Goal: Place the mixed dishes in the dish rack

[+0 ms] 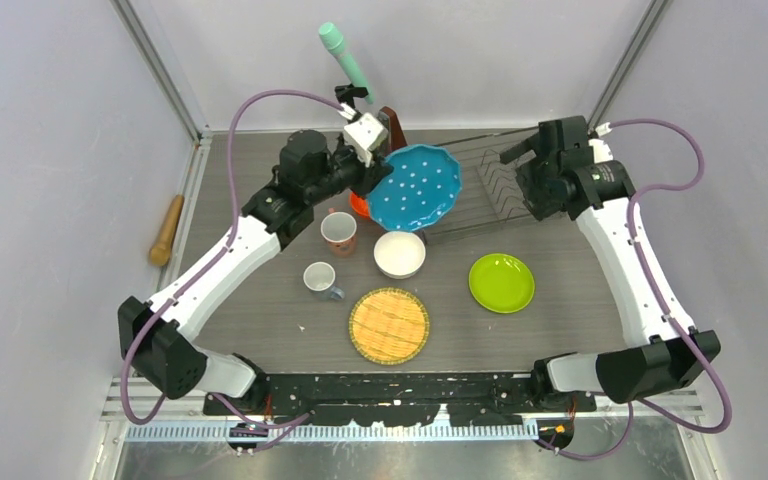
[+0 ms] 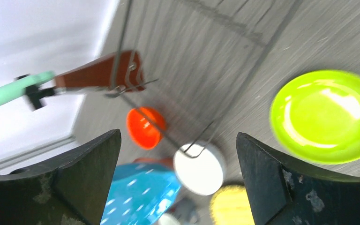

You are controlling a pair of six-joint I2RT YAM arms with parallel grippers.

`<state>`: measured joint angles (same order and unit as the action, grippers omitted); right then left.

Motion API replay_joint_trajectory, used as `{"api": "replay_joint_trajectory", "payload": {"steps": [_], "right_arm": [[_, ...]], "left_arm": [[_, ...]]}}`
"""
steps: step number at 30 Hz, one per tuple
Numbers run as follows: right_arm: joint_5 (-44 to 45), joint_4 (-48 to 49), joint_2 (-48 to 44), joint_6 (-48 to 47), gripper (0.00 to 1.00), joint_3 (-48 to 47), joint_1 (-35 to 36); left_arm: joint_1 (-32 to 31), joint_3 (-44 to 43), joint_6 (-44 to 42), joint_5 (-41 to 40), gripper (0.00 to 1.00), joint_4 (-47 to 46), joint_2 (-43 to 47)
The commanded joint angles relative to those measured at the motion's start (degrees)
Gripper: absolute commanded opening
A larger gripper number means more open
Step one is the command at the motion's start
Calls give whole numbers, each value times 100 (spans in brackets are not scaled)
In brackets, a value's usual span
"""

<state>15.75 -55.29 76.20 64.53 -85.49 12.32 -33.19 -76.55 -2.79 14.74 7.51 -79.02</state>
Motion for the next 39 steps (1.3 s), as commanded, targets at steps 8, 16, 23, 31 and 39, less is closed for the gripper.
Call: {"api": "replay_joint_trajectory", "payload": {"steps": [8,16,23,31,39], "right_arm": [[-1805,-290,-112,1755,100,-1508,-14],[-2814,441,0,2620,100,-917,-20],[-2929,602,-103,2639,100,-355,-14],[-2938,723,-52,2592,85,77,-19],[-3120,1539,75,2934,32,398,-27]], "left_arm": [[-905,-544,-3008,-134,0,-2056,-573],[-1488,-528,-4090,-846,0,-2780,-907],[-1678,-688,-4593,-1131,0,-2799,-1059],[-1775,-714,-4696,-1138,0,-2924,-1088],[-1863,-532,-4839,-991,0,-3209,-1139]]}}
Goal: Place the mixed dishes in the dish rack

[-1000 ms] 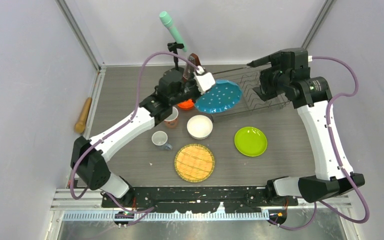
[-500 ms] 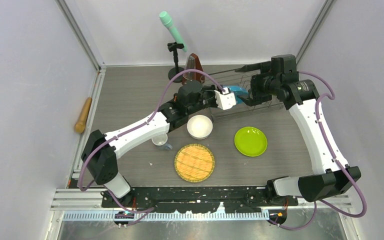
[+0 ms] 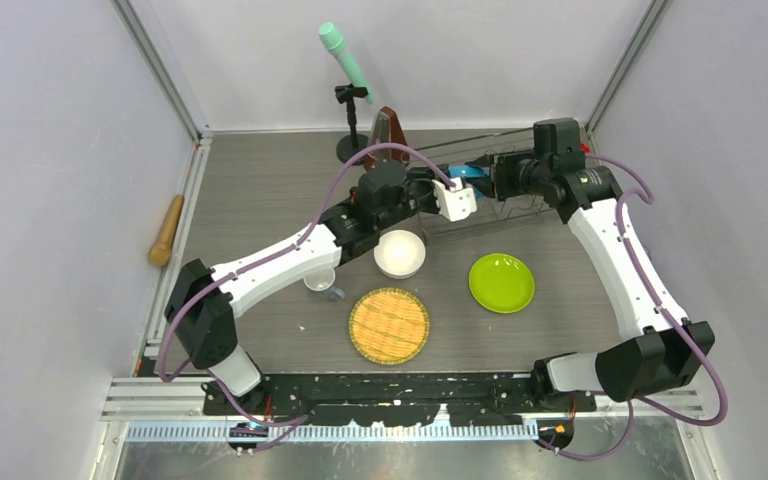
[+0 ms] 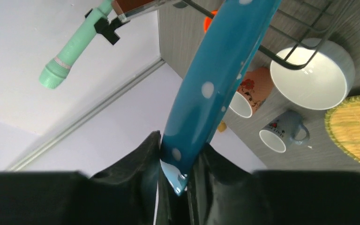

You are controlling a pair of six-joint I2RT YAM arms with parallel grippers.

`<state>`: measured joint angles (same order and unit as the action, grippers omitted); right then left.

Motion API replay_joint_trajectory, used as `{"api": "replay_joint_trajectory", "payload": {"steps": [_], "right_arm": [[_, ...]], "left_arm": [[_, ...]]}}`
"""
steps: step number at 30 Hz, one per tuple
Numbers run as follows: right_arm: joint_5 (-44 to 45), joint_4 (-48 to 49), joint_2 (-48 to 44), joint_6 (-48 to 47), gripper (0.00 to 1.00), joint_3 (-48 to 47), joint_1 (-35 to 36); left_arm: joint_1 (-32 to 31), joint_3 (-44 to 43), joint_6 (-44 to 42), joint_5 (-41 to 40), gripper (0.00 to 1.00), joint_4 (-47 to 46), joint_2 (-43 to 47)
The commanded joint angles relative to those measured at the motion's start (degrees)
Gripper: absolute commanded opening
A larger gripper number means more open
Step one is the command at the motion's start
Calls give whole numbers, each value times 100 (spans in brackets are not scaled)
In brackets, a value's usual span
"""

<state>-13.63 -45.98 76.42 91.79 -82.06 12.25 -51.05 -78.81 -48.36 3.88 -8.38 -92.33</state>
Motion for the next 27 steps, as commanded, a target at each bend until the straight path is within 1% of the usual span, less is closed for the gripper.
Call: {"api": "replay_joint_trajectory", "payload": {"steps": [1,2,4,6,8,10,12,13,17,19,21,22,23,24,25,26,27], "right_arm": [[-197,627,93,215,19,47,-21],[-204,635,110,207,7,44,-21],[-230,675,148,211,1,47,-35],[-107,714,144,171,1,39,-68],[202,734,37,124,0,35,-110],[504,811,-80,122,0,67,-187],[665,1046,-129,165,0,122,-286],[702,1214,-133,165,0,126,-355],[816,1656,-24,107,1,77,-573],[774,2128,38,-64,0,119,-723],[624,2832,99,-181,0,255,-918],[523,3488,157,-202,0,396,-993],[256,3819,199,-185,0,556,-1112],[106,4607,319,-155,0,628,-1243],[-256,5046,509,-107,0,717,-1434],[-440,5751,613,-90,0,726,-1527],[-760,5974,866,-53,0,641,-1663]], "left_arm": [[-92,-276,-308,83,0,-1696,190],[-104,-254,-321,79,0,-1731,187],[-115,-249,-323,59,0,-1752,179],[-124,-223,-223,4,15,-1827,183],[-125,-154,181,-16,35,-1908,249],[-125,-104,602,8,49,-1827,361],[-125,-18,975,56,57,-1774,474],[-125,57,1142,69,64,-1802,512],[-125,273,1838,22,78,-1841,736],[-125,311,2298,-111,80,-1692,900],[-125,325,2846,-306,80,-1403,1086],[-125,332,3074,-419,80,-1213,1183],[-125,347,3271,-576,80,-1032,1283],[-125,404,3471,-654,80,-849,1405],[-125,479,3684,-713,80,-712,1583],[-125,616,3877,-735,79,-656,1730],[-125,778,4138,-808,78,-671,1896]]}}
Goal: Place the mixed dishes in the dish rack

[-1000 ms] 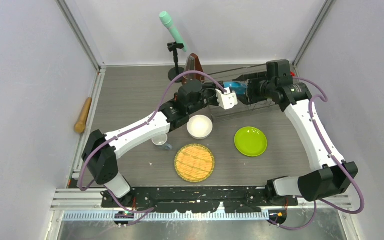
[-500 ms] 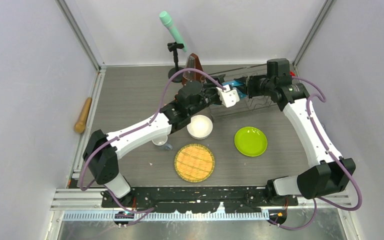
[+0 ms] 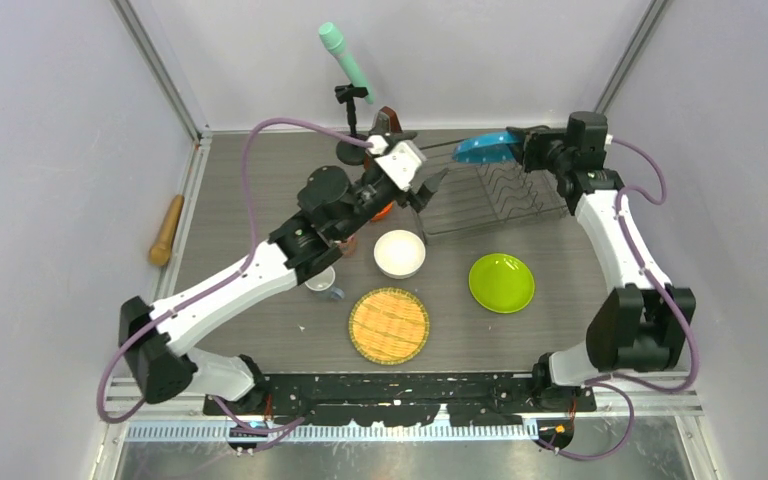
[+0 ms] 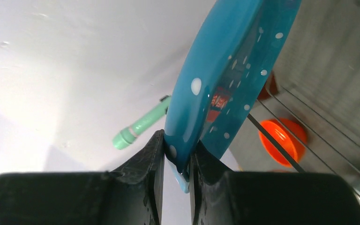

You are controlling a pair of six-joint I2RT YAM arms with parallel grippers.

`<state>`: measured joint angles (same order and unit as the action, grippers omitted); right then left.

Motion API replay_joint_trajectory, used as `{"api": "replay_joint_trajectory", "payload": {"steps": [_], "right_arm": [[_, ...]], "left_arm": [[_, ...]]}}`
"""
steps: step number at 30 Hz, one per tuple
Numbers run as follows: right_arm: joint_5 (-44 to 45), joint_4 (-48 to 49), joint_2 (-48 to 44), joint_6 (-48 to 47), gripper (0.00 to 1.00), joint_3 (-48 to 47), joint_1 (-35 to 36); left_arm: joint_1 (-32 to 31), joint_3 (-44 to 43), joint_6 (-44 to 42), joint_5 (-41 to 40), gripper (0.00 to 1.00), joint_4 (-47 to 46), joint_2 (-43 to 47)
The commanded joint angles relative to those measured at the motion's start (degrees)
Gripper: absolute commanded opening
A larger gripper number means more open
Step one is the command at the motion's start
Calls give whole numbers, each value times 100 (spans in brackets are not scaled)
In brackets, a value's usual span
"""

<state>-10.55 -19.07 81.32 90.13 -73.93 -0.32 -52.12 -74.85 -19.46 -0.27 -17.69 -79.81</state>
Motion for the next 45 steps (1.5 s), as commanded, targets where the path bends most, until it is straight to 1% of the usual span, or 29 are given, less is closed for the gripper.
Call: {"api": "replay_joint_trajectory", "payload": {"steps": [1,3,4,6,9,12,18,26,34,41,45], "right_arm": [[-1193,3462,490,142,0,-235,-515],[-1431,3820,854,244,0,-371,-593],[-1505,4081,1084,344,0,-448,-606],[-1641,4254,1398,393,0,-649,-640],[-1771,4250,1720,392,0,-898,-676],[-1777,4141,1873,362,0,-937,-680],[-1696,3451,1674,-62,0,-980,-771],[-1828,2685,1350,-700,0,-1422,-864],[-1859,2409,1053,-869,0,-1331,-874],[-1860,2458,1059,-903,0,-995,-948],[-1872,2315,1100,-1042,0,-911,-1018]], "left_arm": [[-18,572,1521,-461,78,224,793],[-18,863,1875,-546,78,266,1097],[-18,961,1907,-581,78,402,1219],[-18,1086,2133,-689,77,677,1455],[-18,1206,2164,-780,78,1082,1748],[-18,1366,2158,-864,78,1325,1984],[-18,1598,2089,-1040,78,1622,2250],[-18,1675,2041,-1071,79,1727,2170],[-18,1694,2025,-1045,79,1643,1997],[-18,1682,2051,-992,79,1637,1962],[-18,1732,2043,-1009,79,1649,1979]]}}
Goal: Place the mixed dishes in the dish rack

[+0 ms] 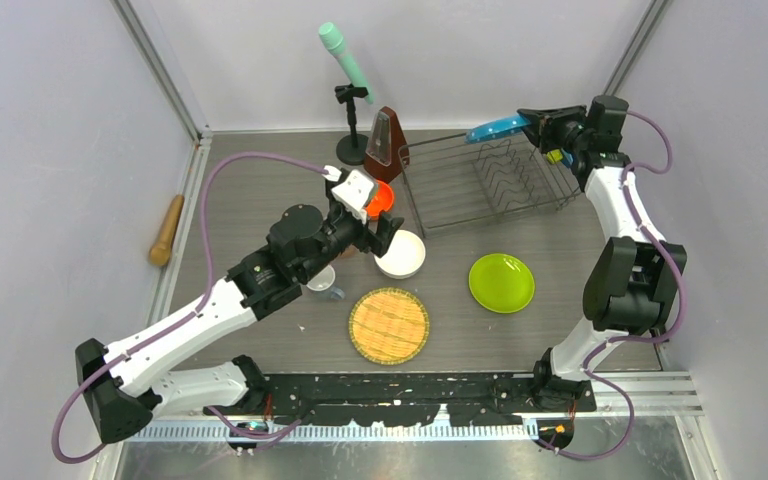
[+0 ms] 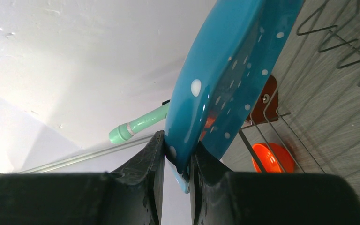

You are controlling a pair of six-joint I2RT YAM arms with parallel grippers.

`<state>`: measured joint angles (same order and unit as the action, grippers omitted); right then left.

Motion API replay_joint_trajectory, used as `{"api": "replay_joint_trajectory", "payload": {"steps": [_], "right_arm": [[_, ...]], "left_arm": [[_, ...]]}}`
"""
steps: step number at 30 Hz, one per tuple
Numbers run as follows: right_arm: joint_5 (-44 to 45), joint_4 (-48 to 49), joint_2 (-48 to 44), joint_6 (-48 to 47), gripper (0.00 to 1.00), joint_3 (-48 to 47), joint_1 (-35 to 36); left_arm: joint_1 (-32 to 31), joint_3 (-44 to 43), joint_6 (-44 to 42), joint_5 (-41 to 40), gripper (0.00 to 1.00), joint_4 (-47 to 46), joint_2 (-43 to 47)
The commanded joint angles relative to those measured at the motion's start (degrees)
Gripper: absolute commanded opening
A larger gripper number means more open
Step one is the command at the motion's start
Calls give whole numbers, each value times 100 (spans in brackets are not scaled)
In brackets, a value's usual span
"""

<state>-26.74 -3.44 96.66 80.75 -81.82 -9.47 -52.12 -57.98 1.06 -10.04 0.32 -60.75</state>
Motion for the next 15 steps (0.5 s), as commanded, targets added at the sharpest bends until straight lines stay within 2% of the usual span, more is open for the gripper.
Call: {"api": "replay_joint_trajectory", "payload": {"steps": [1,15], "right_arm": [[-252,728,-424,-130,0,-88,-109],[-113,704,-132,-432,0,50,-185]], "left_arm": [[-18,56,-14,-33,79,-154,78],[-18,92,12,-57,79,-174,36]]}}
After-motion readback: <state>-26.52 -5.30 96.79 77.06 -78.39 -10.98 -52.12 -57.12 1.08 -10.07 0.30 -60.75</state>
